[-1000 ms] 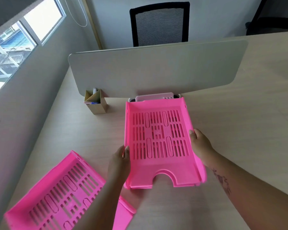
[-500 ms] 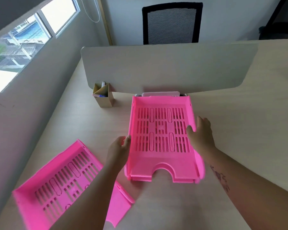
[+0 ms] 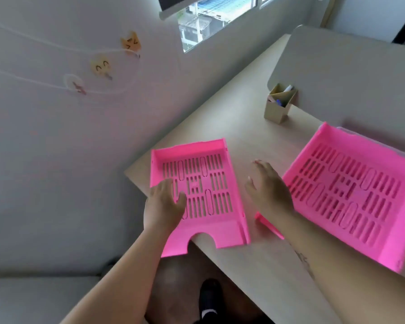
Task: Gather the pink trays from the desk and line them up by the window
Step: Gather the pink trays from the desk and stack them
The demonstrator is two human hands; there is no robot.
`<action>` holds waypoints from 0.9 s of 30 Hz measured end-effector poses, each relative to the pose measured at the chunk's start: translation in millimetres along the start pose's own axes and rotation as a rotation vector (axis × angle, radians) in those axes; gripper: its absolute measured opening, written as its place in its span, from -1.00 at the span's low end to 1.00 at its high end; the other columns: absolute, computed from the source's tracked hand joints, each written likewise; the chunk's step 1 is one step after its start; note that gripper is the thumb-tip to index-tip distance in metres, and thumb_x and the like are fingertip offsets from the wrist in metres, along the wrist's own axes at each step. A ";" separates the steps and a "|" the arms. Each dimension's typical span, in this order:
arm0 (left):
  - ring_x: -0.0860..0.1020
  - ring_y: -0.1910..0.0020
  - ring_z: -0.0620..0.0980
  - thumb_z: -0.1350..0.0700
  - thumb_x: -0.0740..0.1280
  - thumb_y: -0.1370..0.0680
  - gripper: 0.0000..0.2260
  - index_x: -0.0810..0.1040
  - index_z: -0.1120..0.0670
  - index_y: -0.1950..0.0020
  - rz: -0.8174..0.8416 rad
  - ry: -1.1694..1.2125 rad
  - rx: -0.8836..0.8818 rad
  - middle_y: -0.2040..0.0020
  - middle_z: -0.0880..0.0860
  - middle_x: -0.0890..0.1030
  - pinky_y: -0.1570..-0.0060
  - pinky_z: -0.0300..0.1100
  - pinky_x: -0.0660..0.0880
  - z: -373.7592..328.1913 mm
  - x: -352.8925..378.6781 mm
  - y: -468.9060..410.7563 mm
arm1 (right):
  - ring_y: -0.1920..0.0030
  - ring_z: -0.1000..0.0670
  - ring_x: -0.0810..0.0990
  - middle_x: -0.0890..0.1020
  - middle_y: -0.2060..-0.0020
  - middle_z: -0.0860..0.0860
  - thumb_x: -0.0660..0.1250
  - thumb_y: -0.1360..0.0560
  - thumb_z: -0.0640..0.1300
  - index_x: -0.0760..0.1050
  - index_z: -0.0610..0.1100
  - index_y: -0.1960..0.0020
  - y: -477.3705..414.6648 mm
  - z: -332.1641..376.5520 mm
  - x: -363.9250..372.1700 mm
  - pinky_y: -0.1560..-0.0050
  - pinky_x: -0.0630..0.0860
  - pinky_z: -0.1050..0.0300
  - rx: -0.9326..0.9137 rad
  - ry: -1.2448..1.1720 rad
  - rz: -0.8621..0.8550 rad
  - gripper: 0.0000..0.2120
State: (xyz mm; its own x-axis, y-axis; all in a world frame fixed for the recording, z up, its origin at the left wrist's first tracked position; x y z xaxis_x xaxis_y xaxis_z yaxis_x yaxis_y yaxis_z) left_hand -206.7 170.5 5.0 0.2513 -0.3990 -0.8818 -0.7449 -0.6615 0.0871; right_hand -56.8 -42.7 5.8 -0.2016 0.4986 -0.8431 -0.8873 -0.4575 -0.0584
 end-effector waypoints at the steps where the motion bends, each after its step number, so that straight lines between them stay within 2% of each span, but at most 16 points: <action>1: 0.40 -0.32 0.10 0.02 0.26 -0.56 -0.58 0.41 0.14 -0.38 -0.004 0.006 -0.052 -0.32 0.09 0.52 -0.21 0.04 0.43 19.8 -4.1 4.3 | -0.30 -0.22 0.52 0.49 -0.34 -0.21 0.25 -0.53 -0.24 0.41 -0.29 -0.38 1.5 12.4 14.8 -0.21 0.52 -0.10 -0.027 0.005 0.046 -0.58; 4: 0.42 -0.31 0.07 -0.03 0.19 -0.54 -0.58 0.41 0.08 -0.36 0.034 0.064 -0.162 -0.30 0.05 0.53 -0.14 0.01 0.47 65.8 -5.7 12.9 | -0.41 -0.20 0.43 0.37 -0.47 -0.20 0.22 -0.57 -0.23 0.29 -0.28 -0.49 4.5 29.7 55.1 -0.33 0.46 -0.11 -0.018 -0.008 0.181 -0.50; 6: 0.43 -0.34 0.08 0.01 0.20 -0.57 -0.58 0.37 0.10 -0.41 0.050 0.113 -0.220 -0.33 0.05 0.50 -0.17 -0.04 0.43 86.5 -1.8 14.9 | -0.46 -0.20 0.37 0.30 -0.52 -0.20 0.21 -0.58 -0.24 0.21 -0.27 -0.53 4.3 27.1 74.0 -0.39 0.38 -0.10 0.092 -0.044 0.212 -0.46; 8: 0.45 -0.35 0.07 0.04 0.22 -0.60 -0.57 0.35 0.11 -0.46 0.101 0.179 -0.299 -0.39 0.05 0.48 -0.25 -0.02 0.43 100.0 4.1 17.4 | -0.44 -0.22 0.40 0.29 -0.53 -0.20 0.19 -0.59 -0.25 0.13 -0.24 -0.57 5.1 19.1 89.0 -0.36 0.42 -0.08 0.223 -0.078 0.216 -0.43; 9: 0.54 -0.25 0.07 0.05 0.22 -0.60 -0.64 0.44 0.10 -0.38 0.126 0.231 -0.323 -0.31 0.05 0.55 -0.19 0.00 0.49 105.3 9.4 16.9 | -0.40 -0.23 0.45 0.29 -0.53 -0.20 0.18 -0.60 -0.26 0.09 -0.21 -0.59 5.7 14.2 96.4 -0.29 0.49 -0.07 0.280 -0.093 0.222 -0.41; 11: 0.61 0.14 0.06 0.11 0.21 -0.58 -0.82 0.57 0.14 -0.04 0.141 0.300 -0.346 0.03 0.10 0.66 0.11 0.01 0.58 114.1 18.2 14.1 | -0.27 -0.25 0.56 0.33 -0.50 -0.23 0.15 -0.61 -0.27 0.00 -0.15 -0.61 8.1 3.9 107.8 -0.08 0.59 0.01 0.386 -0.109 0.249 -0.38; 12: 0.54 0.30 0.05 0.14 0.20 -0.58 -0.82 0.53 0.19 0.10 0.134 0.303 -0.355 0.17 0.14 0.63 0.27 -0.01 0.54 118.8 21.7 11.4 | -0.19 -0.26 0.61 0.38 -0.47 -0.25 0.14 -0.61 -0.29 -0.01 -0.13 -0.61 9.2 -0.3 111.5 -0.01 0.61 0.00 0.429 -0.112 0.263 -0.37; 14: 0.37 0.42 -0.01 0.18 0.19 -0.57 -0.77 0.39 0.20 0.28 0.134 0.298 -0.366 0.34 0.13 0.49 0.41 -0.12 0.37 124.0 24.6 8.0 | -0.05 -0.26 0.65 0.48 -0.38 -0.28 0.10 -0.60 -0.34 0.02 -0.11 -0.60 9.6 -7.0 115.8 0.06 0.65 -0.08 0.478 -0.104 0.270 -0.38; 16: 0.30 0.44 -0.04 0.19 0.20 -0.57 -0.72 0.30 0.13 0.34 0.117 0.292 -0.339 0.39 0.05 0.39 0.44 -0.19 0.28 123.2 19.4 3.8 | -0.01 -0.26 0.66 0.52 -0.33 -0.28 0.04 -0.58 -0.37 0.08 -0.10 -0.58 7.3 -9.1 115.2 0.08 0.66 -0.14 0.501 -0.085 0.262 -0.41; 18: 0.26 0.44 -0.03 0.19 0.21 -0.55 -0.71 0.25 0.12 0.36 0.085 0.284 -0.303 0.41 0.04 0.34 0.44 -0.19 0.24 121.5 6.7 -0.5 | 0.05 -0.25 0.67 0.55 -0.31 -0.26 0.02 -0.58 -0.36 0.12 -0.09 -0.56 1.5 -3.4 110.9 0.12 0.67 -0.15 0.482 -0.102 0.242 -0.43; 20: 0.24 0.43 -0.03 0.19 0.22 -0.54 -0.71 0.25 0.12 0.36 0.044 0.275 -0.274 0.41 0.05 0.32 0.43 -0.17 0.21 120.7 -9.3 -5.3 | 0.20 -0.17 0.66 0.56 -0.28 -0.24 0.01 -0.60 -0.33 0.14 -0.08 -0.55 -6.3 8.8 104.2 0.27 0.66 -0.08 0.439 -0.139 0.224 -0.47; 23: 0.23 0.43 -0.03 0.18 0.23 -0.53 -0.72 0.25 0.11 0.36 -0.015 0.293 -0.251 0.42 0.05 0.30 0.43 -0.17 0.19 113.6 -34.2 -12.0 | 0.37 -0.04 0.59 0.49 -0.37 -0.26 0.02 -0.62 -0.31 0.14 -0.10 -0.56 -16.6 28.6 85.3 0.49 0.53 0.08 0.368 -0.157 0.186 -0.48; 25: 0.24 0.45 -0.03 0.16 0.23 -0.54 -0.70 0.25 0.11 0.37 -0.025 0.284 -0.215 0.43 0.03 0.31 0.45 -0.19 0.20 97.7 -48.0 -16.5 | 0.41 0.02 0.54 0.46 -0.40 -0.27 0.03 -0.61 -0.33 0.13 -0.14 -0.58 -18.3 34.0 64.4 0.53 0.41 0.18 0.349 -0.174 0.135 -0.46; 27: 0.25 0.48 -0.05 0.15 0.22 -0.56 -0.67 0.25 0.10 0.39 -0.034 0.253 -0.135 0.45 0.02 0.32 0.48 -0.22 0.22 70.7 -59.9 -22.4 | 0.37 -0.02 0.56 0.52 -0.33 -0.29 0.04 -0.60 -0.33 0.14 -0.15 -0.58 -15.5 28.4 40.9 0.47 0.42 0.18 0.351 -0.203 0.063 -0.45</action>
State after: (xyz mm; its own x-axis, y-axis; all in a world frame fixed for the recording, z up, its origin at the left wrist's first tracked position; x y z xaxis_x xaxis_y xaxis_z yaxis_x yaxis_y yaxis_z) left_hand -248.8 254.1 23.1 0.4334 -0.5098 -0.7431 -0.6488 -0.7488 0.1353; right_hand -63.0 5.6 -12.7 -0.3070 0.6288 -0.7144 -0.9510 -0.2307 0.2056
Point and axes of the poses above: each hand's wrist, its own y-axis away from the middle knuckle, its own x-axis out of the palm, z = x × y, the point moved 7 cm from there along -y, towards the middle knuckle
